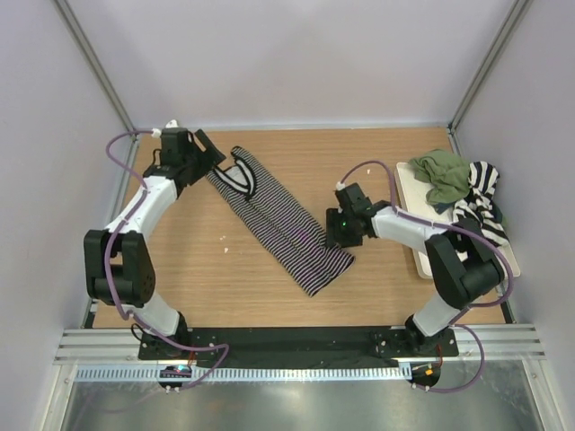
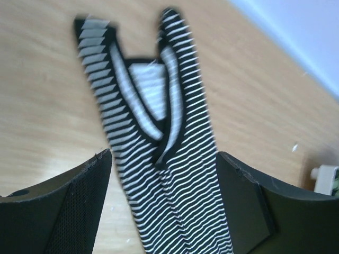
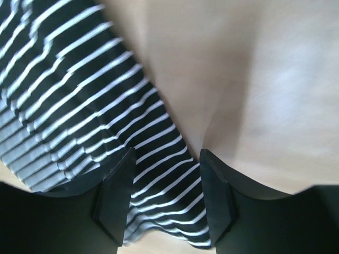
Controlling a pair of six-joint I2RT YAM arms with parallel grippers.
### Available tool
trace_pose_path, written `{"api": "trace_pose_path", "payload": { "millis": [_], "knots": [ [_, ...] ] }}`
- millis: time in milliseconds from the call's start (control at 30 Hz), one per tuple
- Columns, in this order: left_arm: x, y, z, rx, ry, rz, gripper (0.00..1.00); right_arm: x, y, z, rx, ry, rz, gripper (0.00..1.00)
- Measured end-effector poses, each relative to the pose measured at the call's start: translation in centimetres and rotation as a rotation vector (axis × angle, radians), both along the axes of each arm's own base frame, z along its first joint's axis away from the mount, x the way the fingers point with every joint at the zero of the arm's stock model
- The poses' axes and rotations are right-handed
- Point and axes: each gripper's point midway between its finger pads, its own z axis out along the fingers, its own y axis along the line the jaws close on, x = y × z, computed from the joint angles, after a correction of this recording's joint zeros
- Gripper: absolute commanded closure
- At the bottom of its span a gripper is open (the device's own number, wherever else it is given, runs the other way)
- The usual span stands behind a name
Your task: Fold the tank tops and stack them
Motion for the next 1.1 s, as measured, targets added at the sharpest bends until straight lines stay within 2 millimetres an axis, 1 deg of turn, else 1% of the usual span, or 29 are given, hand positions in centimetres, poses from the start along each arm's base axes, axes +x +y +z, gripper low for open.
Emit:
{"api": "trace_pose_path", "payload": {
  "millis": [67, 133, 167, 233, 267, 300, 367, 433, 500, 567, 600, 633, 667, 767, 867, 900, 1000, 1033, 1100],
  "knots": [
    [-1.2, -0.2, -2.6, -0.005, 0.053, -0.015, 0.20, -3.1, 2.2, 0.4, 0.011, 0.025, 0.080, 0.38],
    [-2.6, -0.4, -5.6, -0.006, 0.127, -0.026, 0.20, -6.0, 4.8, 1.2, 0.039, 0.038, 0.172, 0.35],
    [-3.1, -0.4, -6.8, -0.008, 0.155, -0.031, 0.20, -7.2, 6.0, 1.8, 0.062, 0.041, 0.213, 0.35],
    [-3.7, -0.6, -8.4, -0.012, 0.195, -0.040, 0.20, -8.5, 7.1, 3.0, 0.089, 0.033, 0.256, 0.32],
    [-3.8, -0.7, -9.0, -0.016, 0.211, -0.046, 0.21, -8.5, 7.0, 3.7, 0.094, 0.022, 0.256, 0.33],
    [-3.8, -0.9, -9.5, -0.021, 0.222, -0.053, 0.22, -8.2, 6.7, 4.4, 0.095, 0.012, 0.243, 0.34],
    [-3.7, -1.2, -10.3, -0.033, 0.236, -0.069, 0.25, -6.3, 6.2, 6.0, 0.108, -0.020, 0.200, 0.39],
    [-3.3, -1.7, -11.0, -0.049, 0.250, -0.089, 0.29, -3.9, 5.9, 7.5, 0.131, -0.054, 0.157, 0.44],
    [-2.6, -2.4, -11.8, -0.071, 0.264, -0.112, 0.31, -0.9, 5.9, 8.8, 0.163, -0.089, 0.123, 0.46],
    [-2.1, -2.8, -12.7, -0.086, 0.276, -0.128, 0.35, 1.8, 6.4, 9.3, 0.197, -0.110, 0.110, 0.48],
    [-1.9, -3.0, -13.3, -0.092, 0.286, -0.132, 0.36, 3.1, 6.8, 9.2, 0.214, -0.114, 0.107, 0.48],
    [-1.9, -3.1, -13.7, -0.095, 0.293, -0.136, 0.37, 3.9, 7.1, 9.0, 0.224, -0.108, 0.105, 0.49],
    [-1.9, -3.2, -14.2, -0.098, 0.303, -0.139, 0.42, 4.8, 7.6, 8.4, 0.235, -0.098, 0.107, 0.48],
    [-1.4, -3.4, -15.1, -0.105, 0.321, -0.138, 0.49, 7.3, 9.3, 6.5, 0.260, -0.061, 0.121, 0.48],
    [-0.6, -3.6, -15.7, -0.118, 0.328, -0.135, 0.58, 8.9, 10.7, 4.6, 0.275, -0.027, 0.134, 0.46],
    [0.0, -3.7, -15.7, -0.120, 0.322, -0.138, 0.64, 9.3, 11.0, 4.2, 0.278, -0.023, 0.136, 0.46],
    [1.0, -3.9, -16.1, -0.127, 0.319, -0.137, 0.76, 10.5, 11.5, 3.2, 0.294, -0.010, 0.135, 0.46],
    [1.4, -4.1, -16.3, -0.134, 0.317, -0.142, 0.82, 10.9, 11.6, 3.1, 0.304, -0.010, 0.134, 0.46],
    [2.3, -4.4, -16.5, -0.146, 0.309, -0.151, 0.84, 11.6, 11.3, 3.0, 0.317, -0.012, 0.126, 0.46]
  ]
}}
